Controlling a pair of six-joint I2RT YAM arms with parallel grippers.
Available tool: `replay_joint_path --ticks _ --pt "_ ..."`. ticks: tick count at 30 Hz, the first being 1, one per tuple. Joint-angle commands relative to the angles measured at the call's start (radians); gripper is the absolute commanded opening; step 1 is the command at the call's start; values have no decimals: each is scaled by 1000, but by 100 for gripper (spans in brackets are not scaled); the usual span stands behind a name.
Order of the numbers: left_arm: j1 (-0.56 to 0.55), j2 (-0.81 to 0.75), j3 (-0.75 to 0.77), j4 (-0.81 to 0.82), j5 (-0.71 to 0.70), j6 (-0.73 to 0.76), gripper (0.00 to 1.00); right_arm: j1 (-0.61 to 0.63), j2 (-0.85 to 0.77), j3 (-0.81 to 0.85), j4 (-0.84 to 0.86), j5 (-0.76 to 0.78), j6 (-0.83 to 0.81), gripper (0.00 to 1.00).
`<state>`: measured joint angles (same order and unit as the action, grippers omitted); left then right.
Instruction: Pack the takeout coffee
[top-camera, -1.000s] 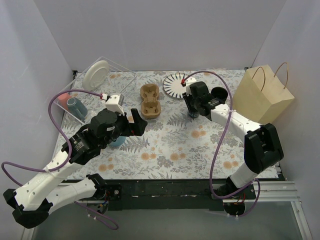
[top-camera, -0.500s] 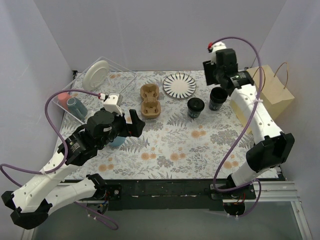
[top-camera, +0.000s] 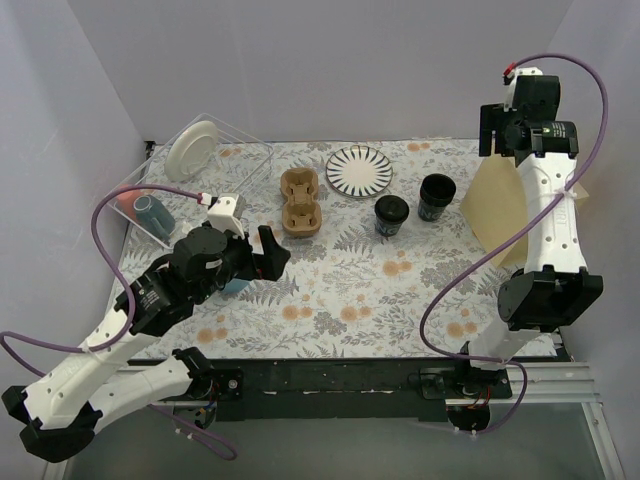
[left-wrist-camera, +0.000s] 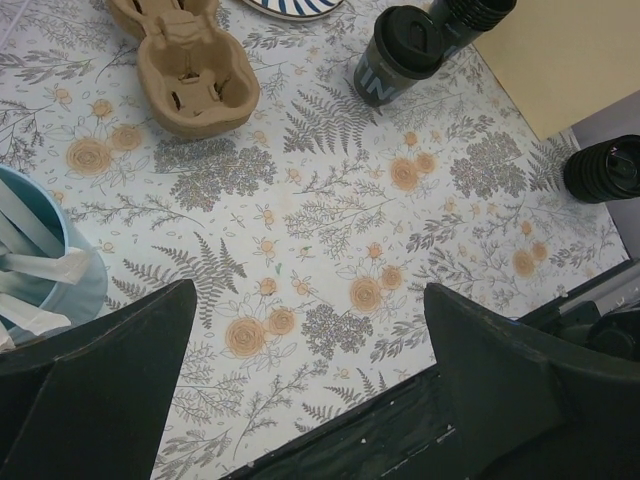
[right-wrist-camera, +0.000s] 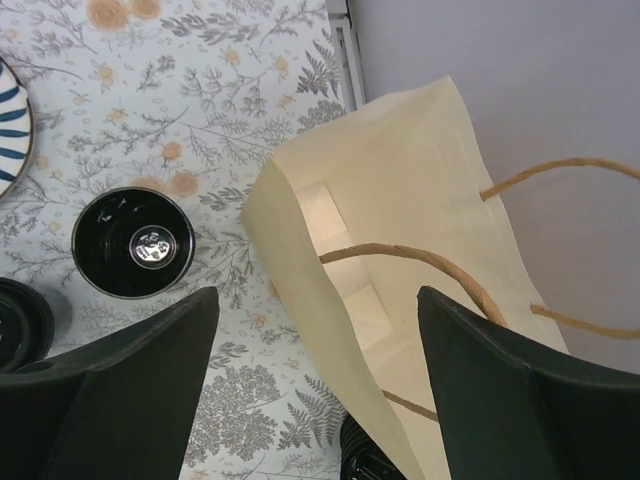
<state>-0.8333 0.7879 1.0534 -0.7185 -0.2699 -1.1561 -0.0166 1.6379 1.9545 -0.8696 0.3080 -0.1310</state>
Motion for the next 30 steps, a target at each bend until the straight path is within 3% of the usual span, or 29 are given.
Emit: replay_joint_path --ticks 1,7,10,13,17,20,30 --pt "5 -7 -10 14 15 1 98 -45 20 -15 -34 -56 -1 86" --pt "3 16 -12 25 8 10 98 -75 30 -110 9 -66 -21 79" --pt "5 28 -9 36 6 13 98 -88 34 -138 40 -107 -32 70" --pt "3 36 -9 45 5 19 98 -89 42 -146 53 -115 -59 55" --pt "3 50 2 40 5 26 98 -89 27 -114 49 -103 -88 15" --pt "3 50 8 34 6 26 98 -89 16 -71 34 -93 -108 1" --pt "3 42 36 25 2 27 98 -65 -130 29 32 -118 -199 1"
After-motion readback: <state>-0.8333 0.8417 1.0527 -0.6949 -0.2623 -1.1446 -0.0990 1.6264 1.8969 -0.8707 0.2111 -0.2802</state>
